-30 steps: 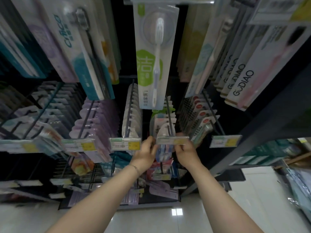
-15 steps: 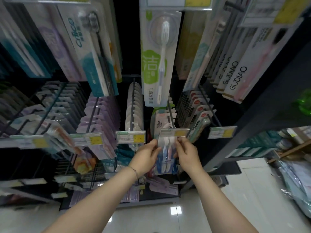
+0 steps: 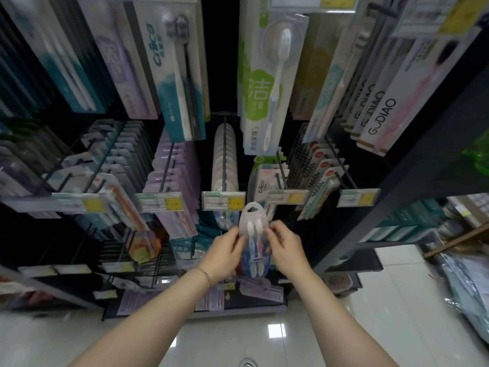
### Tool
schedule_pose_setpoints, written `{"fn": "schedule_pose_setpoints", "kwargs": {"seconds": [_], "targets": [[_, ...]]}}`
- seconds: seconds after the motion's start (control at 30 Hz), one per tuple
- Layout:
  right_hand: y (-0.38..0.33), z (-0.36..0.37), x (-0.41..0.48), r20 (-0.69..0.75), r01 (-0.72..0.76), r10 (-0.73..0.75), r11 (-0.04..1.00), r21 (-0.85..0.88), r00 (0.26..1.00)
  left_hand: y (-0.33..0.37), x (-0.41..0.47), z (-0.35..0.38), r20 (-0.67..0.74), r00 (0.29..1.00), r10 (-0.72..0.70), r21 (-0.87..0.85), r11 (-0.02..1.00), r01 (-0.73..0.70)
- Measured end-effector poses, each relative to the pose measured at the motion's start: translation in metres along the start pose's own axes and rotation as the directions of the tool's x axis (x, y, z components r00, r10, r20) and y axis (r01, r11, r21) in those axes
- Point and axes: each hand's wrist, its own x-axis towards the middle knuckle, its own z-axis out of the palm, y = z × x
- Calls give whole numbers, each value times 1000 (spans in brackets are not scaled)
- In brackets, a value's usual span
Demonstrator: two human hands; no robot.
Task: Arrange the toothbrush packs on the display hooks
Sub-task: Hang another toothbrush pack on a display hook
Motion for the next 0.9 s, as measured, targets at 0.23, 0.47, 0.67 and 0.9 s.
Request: {"fn": "schedule_pose_setpoints", "kwargs": {"seconds": [0.23, 0.47, 0.67, 0.9], "targets": [[-14, 34, 13, 34, 13, -13, 1000, 2, 999, -19, -10, -26, -85, 995, -50, -51, 998, 46], [-22, 44, 25, 26, 62, -62, 998, -8, 998, -25, -2, -35, -167, 983, -79, -71, 995, 68], [-17, 46, 24, -28, 171, -170, 985, 25, 985, -25, -6, -31, -215, 975, -48, -119, 993, 23], [-21, 47, 31, 31, 136, -137, 989, 56, 990, -10, 3, -45, -321, 941, -112, -299, 954, 12]]}}
